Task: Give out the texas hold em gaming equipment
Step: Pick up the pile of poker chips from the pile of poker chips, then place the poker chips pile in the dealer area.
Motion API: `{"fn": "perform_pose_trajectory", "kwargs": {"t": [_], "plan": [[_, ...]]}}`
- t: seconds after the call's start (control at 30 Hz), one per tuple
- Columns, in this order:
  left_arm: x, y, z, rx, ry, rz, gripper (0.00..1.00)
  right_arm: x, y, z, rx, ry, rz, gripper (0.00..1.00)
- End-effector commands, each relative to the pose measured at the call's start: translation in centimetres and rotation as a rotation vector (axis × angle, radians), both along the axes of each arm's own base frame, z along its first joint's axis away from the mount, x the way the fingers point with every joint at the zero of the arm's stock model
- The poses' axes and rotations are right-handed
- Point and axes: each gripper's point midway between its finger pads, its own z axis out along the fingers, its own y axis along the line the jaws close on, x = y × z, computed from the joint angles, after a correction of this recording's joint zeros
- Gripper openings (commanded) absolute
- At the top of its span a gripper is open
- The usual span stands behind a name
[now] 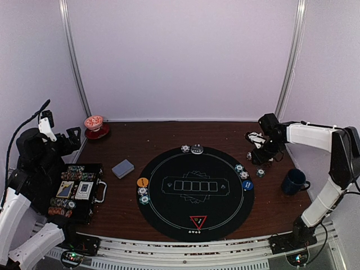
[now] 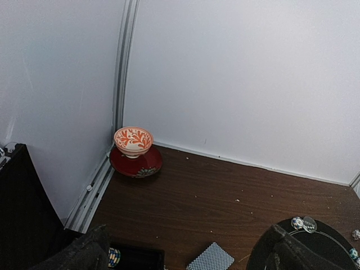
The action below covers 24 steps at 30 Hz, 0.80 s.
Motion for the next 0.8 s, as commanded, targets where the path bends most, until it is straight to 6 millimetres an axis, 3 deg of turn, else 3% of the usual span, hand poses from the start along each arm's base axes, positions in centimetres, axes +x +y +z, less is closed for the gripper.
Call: {"fn": "perform_pose_trajectory", "kwargs": {"t": [0.0,0.23,0.3,0.57,0.77], "plan": [[0.2,0.2,0.9,-0.014,-0.044,0.011,0.98,1.8,4.8,4.8,0.054,-0.116,0.056,0.32],[0.2,0.4,0.9,-0.015,-0.044,0.018,0.98,4.7,15.0,9.3,0.093,-0.216,0.228,0.31],[0.3,0.3,0.8,-0.014,-0.042,0.018,0.98,5.6,18.1,9.5,0.078,-0.235,0.284,0.31],[0.2,0.6,0.9,-0.011,-0.045,0.031,0.98,8.0,29.3,5.9,0.065,-0.259,0.414,0.31],[0.4,0.5,0.6,-0.010,-0.034,0.025,0.98,8.7,35.0,4.8,0.085,-0.316,0.462,0.31]]}}
